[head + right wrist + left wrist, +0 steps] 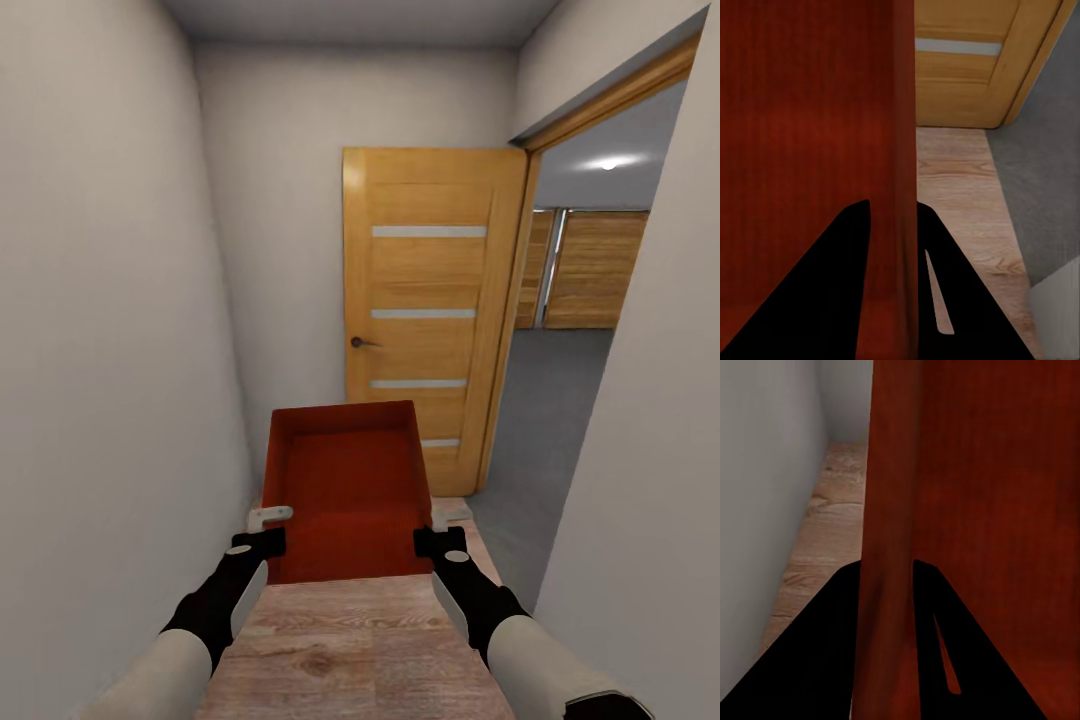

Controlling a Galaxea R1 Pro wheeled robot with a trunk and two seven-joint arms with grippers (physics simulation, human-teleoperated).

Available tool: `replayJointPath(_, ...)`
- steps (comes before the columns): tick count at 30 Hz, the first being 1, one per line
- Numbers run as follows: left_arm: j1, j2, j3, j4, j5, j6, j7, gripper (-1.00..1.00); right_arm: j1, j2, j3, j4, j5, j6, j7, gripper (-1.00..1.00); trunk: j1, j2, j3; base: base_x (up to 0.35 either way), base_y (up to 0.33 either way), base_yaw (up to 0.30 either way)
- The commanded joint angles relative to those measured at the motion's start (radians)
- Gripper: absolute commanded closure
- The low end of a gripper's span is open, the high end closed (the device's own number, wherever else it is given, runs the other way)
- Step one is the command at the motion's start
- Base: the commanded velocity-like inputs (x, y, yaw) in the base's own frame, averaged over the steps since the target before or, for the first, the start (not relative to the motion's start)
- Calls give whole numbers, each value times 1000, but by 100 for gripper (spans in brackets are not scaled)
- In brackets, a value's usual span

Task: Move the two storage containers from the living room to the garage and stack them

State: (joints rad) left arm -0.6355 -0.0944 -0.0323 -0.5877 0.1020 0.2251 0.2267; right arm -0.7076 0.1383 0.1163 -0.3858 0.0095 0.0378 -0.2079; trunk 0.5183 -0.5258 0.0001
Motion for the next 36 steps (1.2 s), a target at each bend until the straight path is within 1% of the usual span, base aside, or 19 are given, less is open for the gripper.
replayJointPath(1, 0, 2, 84, 0, 4, 8, 29, 100, -1, -2, -63, -5, 21, 3, -19, 100, 1, 0, 0, 323, 0, 0)
replayJointPath(25, 0, 2, 84, 0, 4, 7, 30, 100, -1, -2, -63, -5, 21, 2, -19, 100, 1, 0, 0, 323, 0, 0)
replayJointPath(26, -3, 4, -7, -6, 15, 2, 8, 100, -1, 4, 9, 4, -3, 2, -13, 100, 1, 0, 0, 0, 0, 0)
replayJointPath(30, -2, 5, -7, -8, 17, 2, 8, 100, -1, 3, 9, 4, 0, 3, -13, 100, 1, 0, 0, 0, 0, 0)
replayJointPath(32, -2, 9, -6, -7, 24, 2, 8, 100, -1, 0, 6, 2, -3, 4, -16, 100, 1, 0, 0, 0, 0, 0)
replayJointPath(34, -1, 10, -11, -8, 34, 2, 8, 100, -1, -3, 14, 1, -5, 4, -18, 100, 1, 0, 0, 0, 0, 0)
replayJointPath(36, -1, 11, -14, -9, 36, 2, 8, 100, -1, -4, 16, 1, -5, 5, -19, 100, 1, 0, 0, 0, 0, 0)
